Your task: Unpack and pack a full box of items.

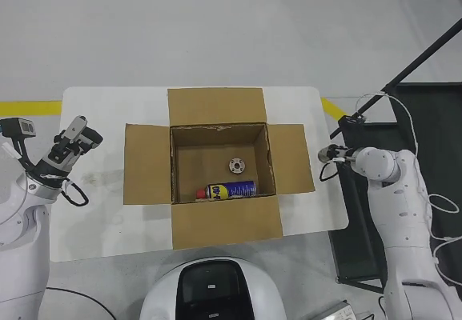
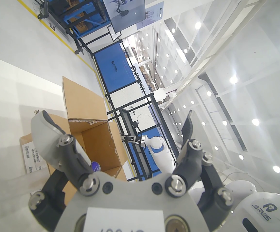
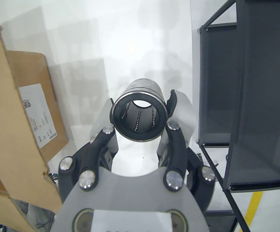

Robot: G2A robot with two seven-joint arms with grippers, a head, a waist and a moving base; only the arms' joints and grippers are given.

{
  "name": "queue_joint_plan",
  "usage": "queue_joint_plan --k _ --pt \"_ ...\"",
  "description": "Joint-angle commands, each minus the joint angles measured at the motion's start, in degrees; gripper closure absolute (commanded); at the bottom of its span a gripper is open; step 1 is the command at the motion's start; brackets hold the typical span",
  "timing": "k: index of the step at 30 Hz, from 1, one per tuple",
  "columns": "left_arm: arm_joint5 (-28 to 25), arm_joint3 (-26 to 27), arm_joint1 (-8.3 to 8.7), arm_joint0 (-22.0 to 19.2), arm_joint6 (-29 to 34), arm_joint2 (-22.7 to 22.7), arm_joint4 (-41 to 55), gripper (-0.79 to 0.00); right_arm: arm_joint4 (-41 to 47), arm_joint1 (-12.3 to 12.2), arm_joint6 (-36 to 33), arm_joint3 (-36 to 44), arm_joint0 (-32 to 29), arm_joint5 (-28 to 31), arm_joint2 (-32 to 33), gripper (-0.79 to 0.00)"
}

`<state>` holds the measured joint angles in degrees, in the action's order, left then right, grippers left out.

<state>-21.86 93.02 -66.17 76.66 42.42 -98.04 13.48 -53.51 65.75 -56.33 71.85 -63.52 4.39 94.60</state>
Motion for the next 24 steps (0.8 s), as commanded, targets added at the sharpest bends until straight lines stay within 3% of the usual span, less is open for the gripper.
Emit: queue_joint_plan --k 1,19,20,23,24 --pt "0.0 0.0 0.00 0.0 0.0 0.0 0.0 -0.785 -0.4 0.2 1.2 -3.5 2.1 -0.4 -1.5 0.000" --pt "0.0 0.0 0.00 0.0 0.0 0.0 0.0 -0.785 -0.7 1.2 8.2 -22.5 12.9 -1.3 -8.7 0.000" --pt "0.0 0.0 0.00 0.0 0.0 0.0 0.0 -0.785 -0.7 1.2 8.3 -23.1 13.2 -1.3 -8.9 -0.068" --pt "0.0 0.0 0.00 0.0 0.0 0.0 0.0 -0.785 -0.7 1.2 8.5 -24.5 13.8 -1.1 -9.2 -0.699" --pt "0.0 0.0 0.00 0.0 0.0 0.0 0.0 -0.785 -0.6 1.2 8.6 -24.9 13.9 -1.0 -9.4 -0.785"
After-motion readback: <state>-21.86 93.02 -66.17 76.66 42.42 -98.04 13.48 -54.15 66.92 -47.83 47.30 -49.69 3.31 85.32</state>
